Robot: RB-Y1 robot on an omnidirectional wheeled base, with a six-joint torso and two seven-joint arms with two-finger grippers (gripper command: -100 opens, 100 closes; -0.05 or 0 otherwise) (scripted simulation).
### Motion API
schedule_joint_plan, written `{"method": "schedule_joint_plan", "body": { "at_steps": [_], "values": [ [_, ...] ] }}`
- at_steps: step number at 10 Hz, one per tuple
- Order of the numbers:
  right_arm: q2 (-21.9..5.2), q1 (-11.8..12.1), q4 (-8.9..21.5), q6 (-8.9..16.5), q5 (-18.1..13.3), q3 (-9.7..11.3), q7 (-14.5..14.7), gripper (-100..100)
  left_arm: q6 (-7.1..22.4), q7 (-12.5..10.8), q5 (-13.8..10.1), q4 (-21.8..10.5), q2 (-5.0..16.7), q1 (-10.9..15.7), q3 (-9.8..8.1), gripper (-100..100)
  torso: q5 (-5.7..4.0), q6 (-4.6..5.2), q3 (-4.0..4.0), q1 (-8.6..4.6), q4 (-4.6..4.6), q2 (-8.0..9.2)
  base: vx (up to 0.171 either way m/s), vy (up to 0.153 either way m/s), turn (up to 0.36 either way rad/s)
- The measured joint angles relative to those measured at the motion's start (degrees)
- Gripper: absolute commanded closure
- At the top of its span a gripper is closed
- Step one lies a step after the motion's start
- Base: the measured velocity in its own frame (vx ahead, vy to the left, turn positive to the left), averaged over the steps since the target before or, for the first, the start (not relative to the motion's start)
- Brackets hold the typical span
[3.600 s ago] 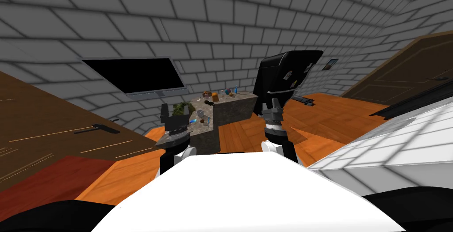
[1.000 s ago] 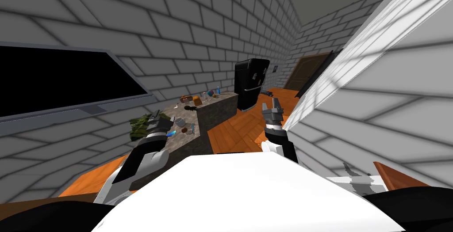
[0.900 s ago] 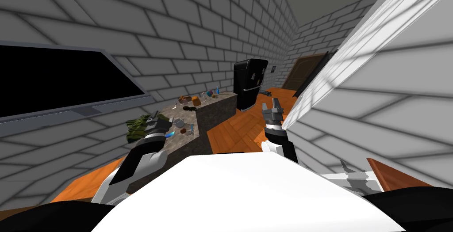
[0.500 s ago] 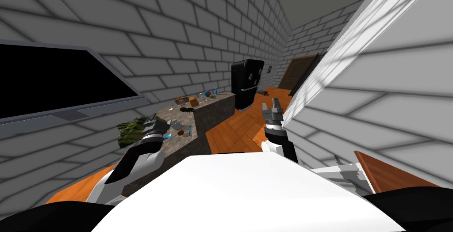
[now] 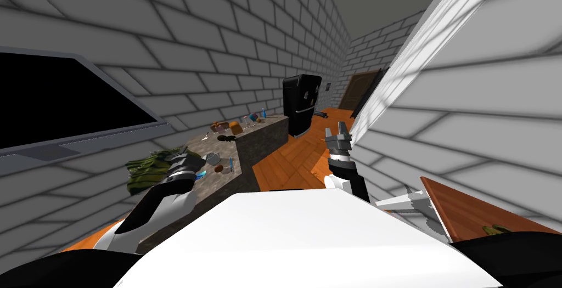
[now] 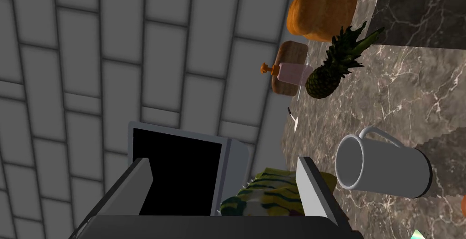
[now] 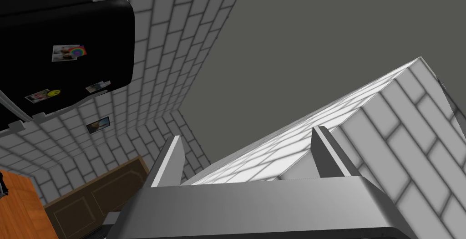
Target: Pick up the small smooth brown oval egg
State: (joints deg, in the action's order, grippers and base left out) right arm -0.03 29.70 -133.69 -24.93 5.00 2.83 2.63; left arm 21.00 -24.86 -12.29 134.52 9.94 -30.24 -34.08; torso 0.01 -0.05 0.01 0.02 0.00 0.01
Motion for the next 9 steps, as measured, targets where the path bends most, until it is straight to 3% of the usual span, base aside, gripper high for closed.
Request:
{"method": "schedule_joint_plan", "body": {
  "at_steps": [1,5,9],
  "values": [
    [0.0,-0.01,0.0,0.0,0.0,0.0,0.0,0,1.56,-0.39,0.22,0.16,-0.75,-0.24,-0.73,-100,0.0,0.03,0.0,-0.01,0.0,0.0,0.0,-0.002,-0.096],
    [0.0,0.0,0.0,0.0,0.0,0.0,0.0,0,8.15,-2.45,-0.7,-1.82,-0.11,-0.41,-4.37,-100,0.0,0.02,-0.01,0.02,0.0,-0.02,0.004,-0.003,-0.132],
    [0.0,0.0,0.0,0.0,0.0,0.0,0.0,0,13.55,-3.67,-0.79,-2.05,-0.7,-0.97,-6.27,-100,0.0,0.0,-0.02,0.01,0.0,-0.03,0.005,0.0,-0.109]
  ]
}}
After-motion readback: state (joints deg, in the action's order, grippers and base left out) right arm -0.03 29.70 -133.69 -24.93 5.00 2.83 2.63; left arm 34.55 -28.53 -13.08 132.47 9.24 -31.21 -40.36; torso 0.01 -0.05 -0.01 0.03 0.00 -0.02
